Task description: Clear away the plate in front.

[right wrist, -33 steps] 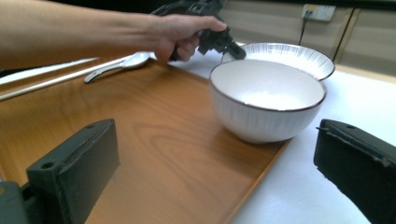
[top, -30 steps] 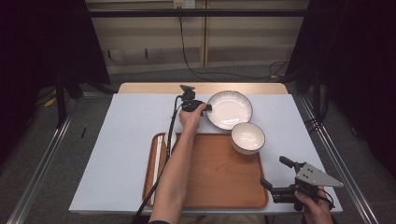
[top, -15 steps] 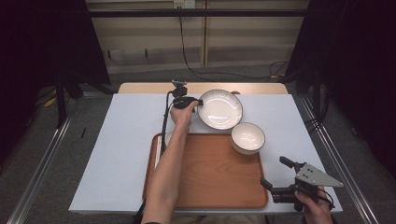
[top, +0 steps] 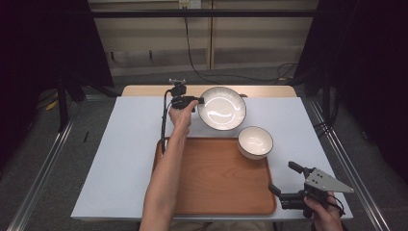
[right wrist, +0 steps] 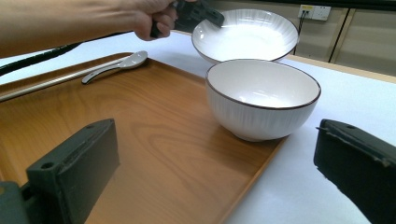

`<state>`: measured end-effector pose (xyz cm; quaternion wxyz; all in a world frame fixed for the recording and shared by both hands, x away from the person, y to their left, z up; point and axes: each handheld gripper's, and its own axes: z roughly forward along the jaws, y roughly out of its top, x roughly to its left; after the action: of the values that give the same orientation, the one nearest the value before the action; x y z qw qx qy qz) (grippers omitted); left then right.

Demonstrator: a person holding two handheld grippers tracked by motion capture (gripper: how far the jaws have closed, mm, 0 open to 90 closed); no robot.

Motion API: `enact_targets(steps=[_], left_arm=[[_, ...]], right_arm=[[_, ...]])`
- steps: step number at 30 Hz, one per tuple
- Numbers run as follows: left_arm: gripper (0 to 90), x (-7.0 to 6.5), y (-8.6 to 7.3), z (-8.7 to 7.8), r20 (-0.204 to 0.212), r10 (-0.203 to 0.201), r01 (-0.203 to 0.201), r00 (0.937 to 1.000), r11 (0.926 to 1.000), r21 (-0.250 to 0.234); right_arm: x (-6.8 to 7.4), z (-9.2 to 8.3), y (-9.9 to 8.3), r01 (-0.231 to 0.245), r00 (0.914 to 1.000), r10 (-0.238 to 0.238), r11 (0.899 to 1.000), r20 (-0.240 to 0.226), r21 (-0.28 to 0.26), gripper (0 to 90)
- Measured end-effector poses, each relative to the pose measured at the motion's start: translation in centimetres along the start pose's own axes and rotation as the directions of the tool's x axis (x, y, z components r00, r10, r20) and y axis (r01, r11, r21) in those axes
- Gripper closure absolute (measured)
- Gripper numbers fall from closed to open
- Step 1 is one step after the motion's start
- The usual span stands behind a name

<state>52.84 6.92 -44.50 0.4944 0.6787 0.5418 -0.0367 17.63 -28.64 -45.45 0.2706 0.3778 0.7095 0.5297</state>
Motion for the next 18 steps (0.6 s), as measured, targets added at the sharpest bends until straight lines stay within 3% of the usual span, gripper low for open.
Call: enact_targets(steps=[4,10,14,16,18], left_arm=[[84.1,0.0,0.0,-1.1,-0.004,0.035,-0.035,0.9994,0.9994,0.001],[83.9,0.3,-0.4,-3.1,-0.014,0.043,-0.043,0.999,0.9991,-0.006],[84.1,0.2,-0.3,-4.2,0.013,0.056,-0.056,0.9983,0.9984,0.003],[84.1,0.0,-0.3,-4.7,0.027,0.096,-0.097,0.995,0.9953,0.007],[84.0,-0.2,-0.4,-5.1,0.04,0.107,-0.108,0.9934,0.994,0.015]], right_arm=[[0.0,0.1,0.0,0.002,1.0,-0.002,1.0,-0.002,-0.002,0.0],[0.1,0.1,0.0,-0.002,1.0,0.002,1.0,0.003,-0.001,0.0],[0.1,0.1,0.1,-0.001,1.0,0.001,1.0,0.006,-0.005,0.0],[0.1,0.1,0.1,-0.001,1.0,0.001,1.0,0.002,-0.003,0.0],[0.2,0.1,0.1,-0.003,1.0,0.003,1.0,0.002,-0.004,0.0]])
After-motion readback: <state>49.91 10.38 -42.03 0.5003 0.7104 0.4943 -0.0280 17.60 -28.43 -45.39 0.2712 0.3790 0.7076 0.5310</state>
